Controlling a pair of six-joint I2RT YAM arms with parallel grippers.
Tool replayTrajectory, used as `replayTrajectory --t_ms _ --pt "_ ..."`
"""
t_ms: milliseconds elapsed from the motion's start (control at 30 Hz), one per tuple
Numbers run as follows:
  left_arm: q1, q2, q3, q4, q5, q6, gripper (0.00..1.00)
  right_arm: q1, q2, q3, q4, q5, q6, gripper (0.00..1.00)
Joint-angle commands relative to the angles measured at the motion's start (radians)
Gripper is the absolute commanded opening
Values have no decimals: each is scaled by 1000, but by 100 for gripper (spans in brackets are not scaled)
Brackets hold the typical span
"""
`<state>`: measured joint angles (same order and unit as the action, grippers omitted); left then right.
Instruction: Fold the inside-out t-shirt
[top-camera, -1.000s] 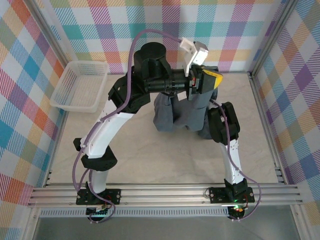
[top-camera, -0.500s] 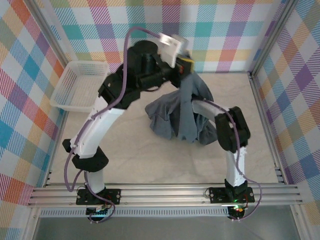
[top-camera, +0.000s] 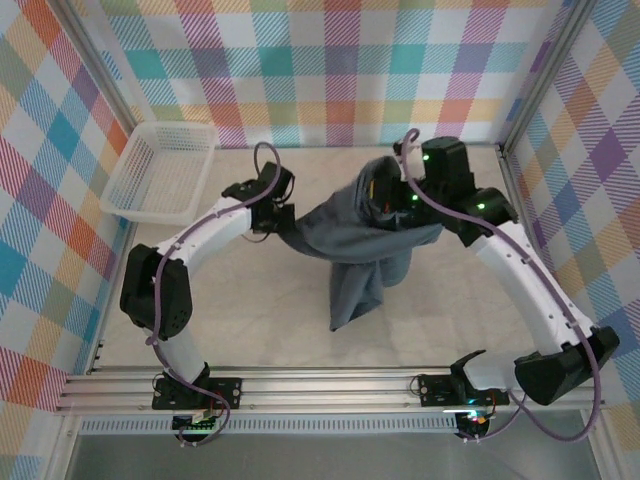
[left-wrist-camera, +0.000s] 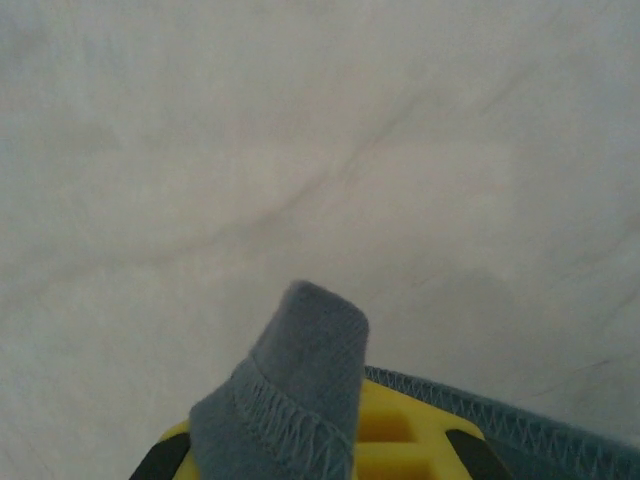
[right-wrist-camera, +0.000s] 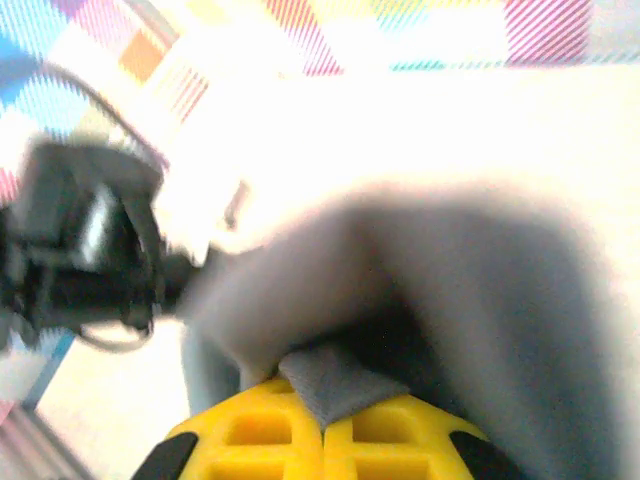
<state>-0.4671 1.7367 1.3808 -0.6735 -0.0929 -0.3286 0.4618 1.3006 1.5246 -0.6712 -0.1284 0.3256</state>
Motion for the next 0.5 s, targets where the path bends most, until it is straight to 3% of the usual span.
replayTrajectory --t_ms 0,67,167,300,367,467 --pt "44 -148 -115 83 0 -54 29 -38 -26 66 36 138 4 0" --pt "76 -228 -140 101 39 -63 60 -54 -48 46 80 102 9 0" --pt "93 -337 -98 123 182 -30 79 -58 -58 -6 149 3 23 0" --pt "72 -357 -15 228 596 -28 86 -60 -58 -58 215 -128 62 0" --pt "19 -326 26 260 669 -18 87 -60 -58 -82 259 -185 79 0" --pt "-71 -235 115 247 668 54 89 -60 -46 -78 277 -239 98 0"
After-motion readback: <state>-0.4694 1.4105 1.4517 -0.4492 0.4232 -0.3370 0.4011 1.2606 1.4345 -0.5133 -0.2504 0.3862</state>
